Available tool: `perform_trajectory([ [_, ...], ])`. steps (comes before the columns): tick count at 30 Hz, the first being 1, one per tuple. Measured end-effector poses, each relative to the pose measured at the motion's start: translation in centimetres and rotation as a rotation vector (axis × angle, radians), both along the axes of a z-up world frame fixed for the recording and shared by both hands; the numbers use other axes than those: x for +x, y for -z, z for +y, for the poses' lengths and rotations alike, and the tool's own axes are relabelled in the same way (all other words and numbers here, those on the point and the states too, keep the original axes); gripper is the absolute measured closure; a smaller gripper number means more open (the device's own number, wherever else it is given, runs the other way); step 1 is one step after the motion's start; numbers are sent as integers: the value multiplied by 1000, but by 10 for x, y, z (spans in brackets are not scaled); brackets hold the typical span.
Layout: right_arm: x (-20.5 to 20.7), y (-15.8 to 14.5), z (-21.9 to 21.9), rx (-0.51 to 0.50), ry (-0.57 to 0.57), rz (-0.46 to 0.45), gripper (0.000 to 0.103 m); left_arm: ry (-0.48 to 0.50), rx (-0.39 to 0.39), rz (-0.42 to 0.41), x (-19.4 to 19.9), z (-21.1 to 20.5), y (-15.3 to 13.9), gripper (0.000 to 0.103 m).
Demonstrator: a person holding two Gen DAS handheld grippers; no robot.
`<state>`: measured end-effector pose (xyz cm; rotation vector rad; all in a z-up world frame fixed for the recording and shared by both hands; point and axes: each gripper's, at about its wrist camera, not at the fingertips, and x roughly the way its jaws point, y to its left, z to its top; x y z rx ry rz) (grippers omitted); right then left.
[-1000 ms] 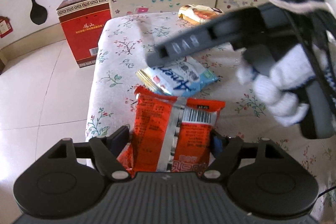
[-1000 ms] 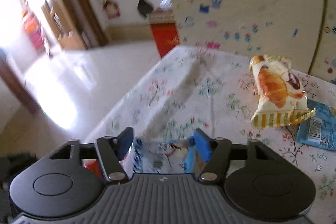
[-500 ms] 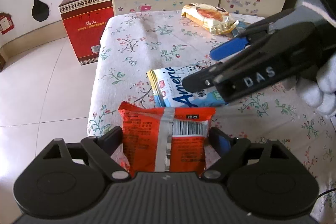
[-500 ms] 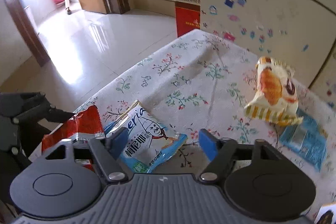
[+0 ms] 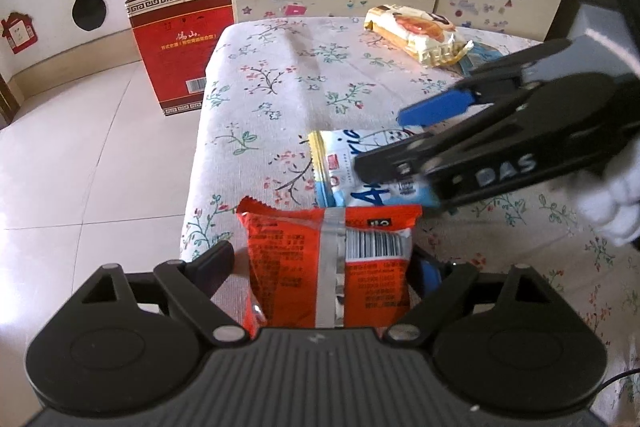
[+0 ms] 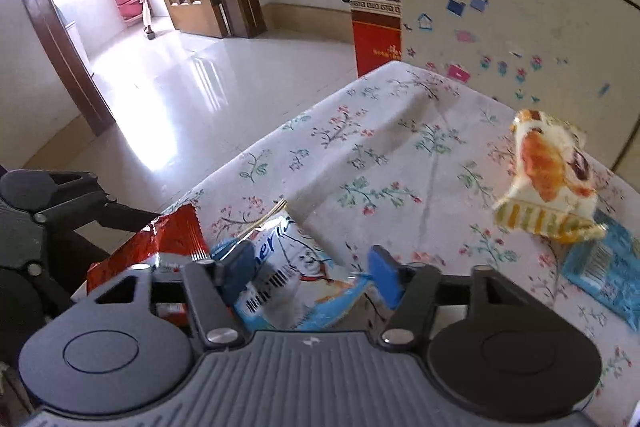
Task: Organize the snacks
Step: 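Lift the Ameria bag with the right tool while the left tool holds the red bag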
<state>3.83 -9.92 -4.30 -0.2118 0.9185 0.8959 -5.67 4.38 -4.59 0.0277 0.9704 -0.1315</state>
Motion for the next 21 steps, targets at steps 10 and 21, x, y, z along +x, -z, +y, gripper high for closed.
perform_trajectory([
  [10,-33,-11,2,-141,-105,-71,38,5,3,3,0,0,-1,15],
  [21,-39,-12,7,-185,-132,-123,31,11,18,24,-1,12,-2,16],
])
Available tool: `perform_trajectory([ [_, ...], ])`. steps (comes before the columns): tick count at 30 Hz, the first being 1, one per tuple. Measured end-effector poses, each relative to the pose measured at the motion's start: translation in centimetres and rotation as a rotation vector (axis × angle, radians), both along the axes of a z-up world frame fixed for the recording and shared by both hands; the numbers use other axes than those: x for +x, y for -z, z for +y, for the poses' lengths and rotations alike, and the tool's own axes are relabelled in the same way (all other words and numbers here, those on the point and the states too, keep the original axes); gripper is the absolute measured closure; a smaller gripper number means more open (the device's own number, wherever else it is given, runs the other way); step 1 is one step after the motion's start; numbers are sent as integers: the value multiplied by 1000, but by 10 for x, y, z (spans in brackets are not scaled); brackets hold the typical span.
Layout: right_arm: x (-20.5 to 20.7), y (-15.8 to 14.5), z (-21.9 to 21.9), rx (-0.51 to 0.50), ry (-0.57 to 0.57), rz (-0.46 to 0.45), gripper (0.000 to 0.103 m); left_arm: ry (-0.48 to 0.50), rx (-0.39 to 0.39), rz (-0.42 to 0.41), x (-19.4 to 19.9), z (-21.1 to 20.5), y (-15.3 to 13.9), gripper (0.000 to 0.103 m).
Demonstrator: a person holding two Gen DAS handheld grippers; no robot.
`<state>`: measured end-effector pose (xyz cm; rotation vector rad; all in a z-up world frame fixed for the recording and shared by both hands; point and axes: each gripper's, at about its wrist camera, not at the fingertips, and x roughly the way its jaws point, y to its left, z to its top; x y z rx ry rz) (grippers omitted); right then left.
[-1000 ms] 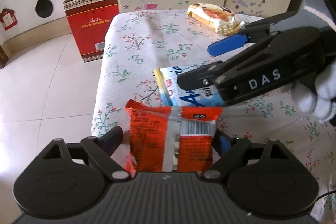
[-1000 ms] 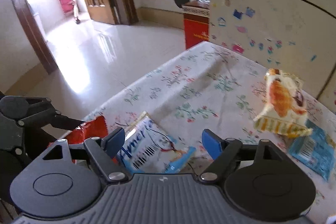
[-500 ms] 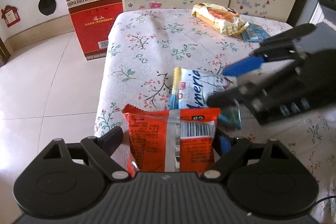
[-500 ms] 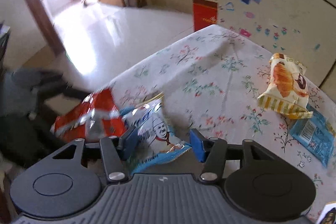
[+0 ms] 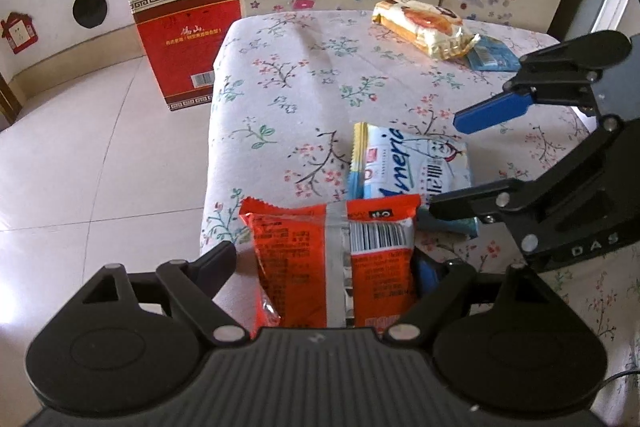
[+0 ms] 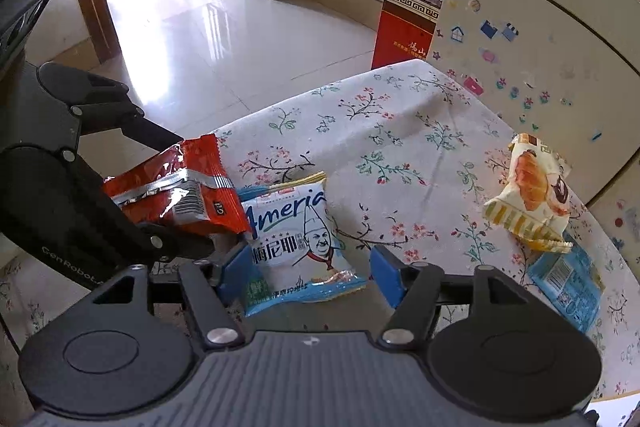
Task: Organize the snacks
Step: 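Lift the Ameria bag with the right tool while the left tool holds the red bag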
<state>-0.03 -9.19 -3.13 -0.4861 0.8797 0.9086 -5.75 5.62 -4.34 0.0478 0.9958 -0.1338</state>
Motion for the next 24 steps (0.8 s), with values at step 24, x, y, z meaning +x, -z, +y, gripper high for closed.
perform_trajectory([
  [24,-1,10,15,-26,-23,-67,29,140,15,-7,0,-6,-1,15],
])
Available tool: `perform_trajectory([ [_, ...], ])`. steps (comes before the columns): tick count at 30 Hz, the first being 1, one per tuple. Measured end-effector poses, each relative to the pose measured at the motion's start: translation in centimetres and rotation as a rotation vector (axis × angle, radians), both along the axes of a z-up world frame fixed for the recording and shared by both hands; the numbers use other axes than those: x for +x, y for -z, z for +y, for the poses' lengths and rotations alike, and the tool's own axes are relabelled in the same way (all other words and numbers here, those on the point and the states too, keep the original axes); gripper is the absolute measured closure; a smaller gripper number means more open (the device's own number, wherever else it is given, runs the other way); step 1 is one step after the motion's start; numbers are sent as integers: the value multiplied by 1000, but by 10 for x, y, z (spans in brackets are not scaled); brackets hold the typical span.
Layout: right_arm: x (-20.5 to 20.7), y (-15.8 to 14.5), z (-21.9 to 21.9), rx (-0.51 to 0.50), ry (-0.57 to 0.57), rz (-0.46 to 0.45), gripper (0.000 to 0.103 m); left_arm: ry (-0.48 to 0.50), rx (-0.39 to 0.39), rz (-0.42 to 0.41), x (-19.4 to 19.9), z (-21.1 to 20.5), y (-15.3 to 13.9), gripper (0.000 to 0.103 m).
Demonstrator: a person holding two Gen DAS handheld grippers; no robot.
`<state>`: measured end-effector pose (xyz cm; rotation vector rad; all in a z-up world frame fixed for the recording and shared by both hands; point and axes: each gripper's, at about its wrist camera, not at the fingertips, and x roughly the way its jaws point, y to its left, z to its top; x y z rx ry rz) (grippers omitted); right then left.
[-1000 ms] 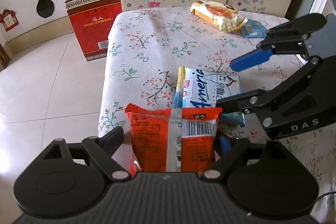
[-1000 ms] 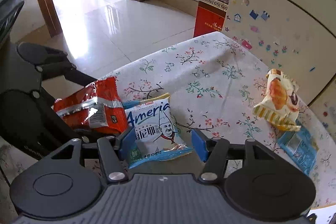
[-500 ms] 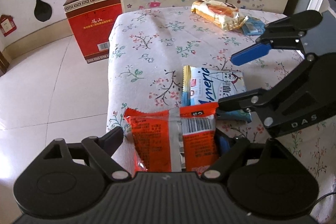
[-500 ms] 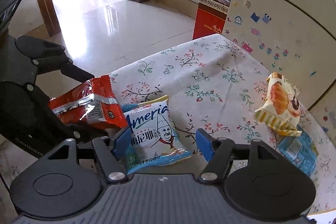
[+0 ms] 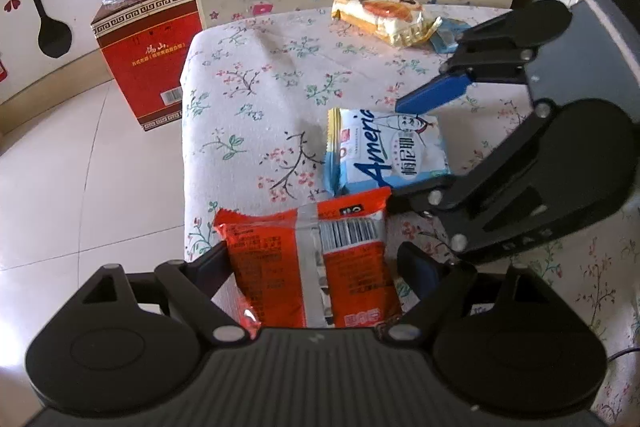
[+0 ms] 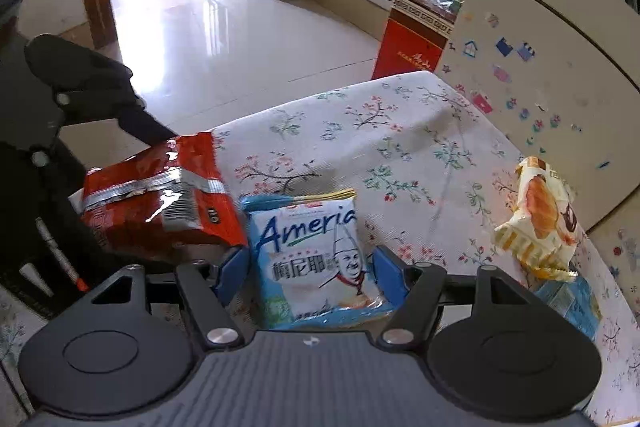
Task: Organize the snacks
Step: 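Lift the Ameria bag with the right tool while the left tool holds the red bag, then carry the red bag with the left tool while the right tool carries the Ameria bag to the box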
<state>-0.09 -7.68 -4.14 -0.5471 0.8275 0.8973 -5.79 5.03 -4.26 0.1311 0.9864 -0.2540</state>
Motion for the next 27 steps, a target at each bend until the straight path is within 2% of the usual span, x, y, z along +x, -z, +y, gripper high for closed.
perform_trajectory([
  [3,6,1,-4,27,31,49,32,-1,-9,0,2,-1,1,16],
  [4,6,1,-5,34,34,61,37,-2,-12,0,3,-1,1,16],
  [5,6,0,-6,40,33,71,43,-2,-17,1,3,-2,1,19],
  [7,5,0,-6,43,43,76,46,-1,-26,-3,3,-4,0,25],
  [8,4,0,-6,44,55,80,46,4,-26,-7,2,-6,-1,31],
  [11,1,-2,-10,48,101,88,46,9,-32,-11,1,-10,-2,36],
  [16,-6,-9,-25,86,225,103,46,8,-38,-21,1,-17,-5,37],
  [27,-34,-46,-55,89,404,-3,46,53,-81,-85,-5,-42,-30,45],
])
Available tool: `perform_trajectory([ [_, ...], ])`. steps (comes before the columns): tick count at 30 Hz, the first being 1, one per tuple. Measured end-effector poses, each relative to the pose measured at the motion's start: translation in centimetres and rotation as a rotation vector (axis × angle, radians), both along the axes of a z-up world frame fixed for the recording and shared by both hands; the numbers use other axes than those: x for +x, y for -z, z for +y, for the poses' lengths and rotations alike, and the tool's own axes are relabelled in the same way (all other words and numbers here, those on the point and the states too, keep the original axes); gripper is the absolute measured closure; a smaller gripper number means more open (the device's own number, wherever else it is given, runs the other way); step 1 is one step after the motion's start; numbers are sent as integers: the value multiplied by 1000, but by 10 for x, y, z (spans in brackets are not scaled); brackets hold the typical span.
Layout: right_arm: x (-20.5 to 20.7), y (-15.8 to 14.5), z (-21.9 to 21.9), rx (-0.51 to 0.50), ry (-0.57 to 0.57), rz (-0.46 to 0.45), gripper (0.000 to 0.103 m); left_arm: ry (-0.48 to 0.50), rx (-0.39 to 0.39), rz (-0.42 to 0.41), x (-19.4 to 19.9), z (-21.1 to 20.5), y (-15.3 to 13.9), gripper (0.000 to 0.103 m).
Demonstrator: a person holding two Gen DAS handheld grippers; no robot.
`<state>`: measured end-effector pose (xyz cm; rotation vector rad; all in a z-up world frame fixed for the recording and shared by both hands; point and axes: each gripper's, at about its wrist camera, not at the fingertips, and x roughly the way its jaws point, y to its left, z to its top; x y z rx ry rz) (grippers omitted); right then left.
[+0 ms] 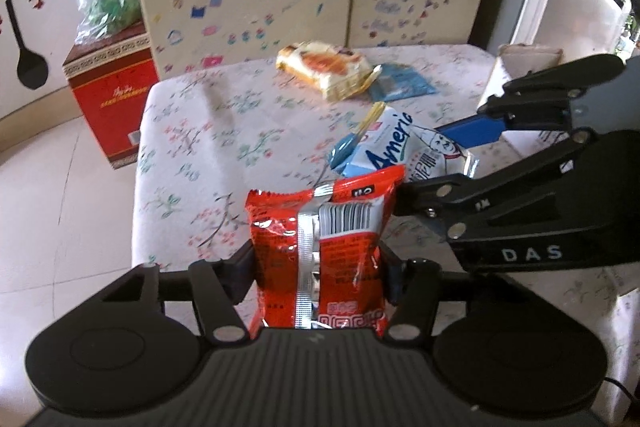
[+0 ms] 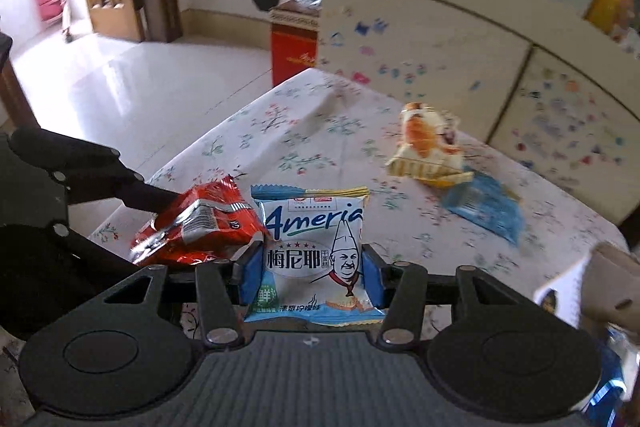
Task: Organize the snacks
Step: 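Carry the red bag with the left tool while the right tool carries the Ameria bag to the box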
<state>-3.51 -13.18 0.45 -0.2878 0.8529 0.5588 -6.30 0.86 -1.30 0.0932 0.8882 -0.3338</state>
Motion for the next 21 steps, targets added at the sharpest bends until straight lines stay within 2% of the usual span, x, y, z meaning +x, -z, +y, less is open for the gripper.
perform_trajectory([
  [10,-13,-15,-31,47,152,-16,46,-1,-57,-15,2,-13,-12,55],
  [21,-17,-15,-55,98,253,6,46,-2,-51,-4,4,-22,-7,61],
])
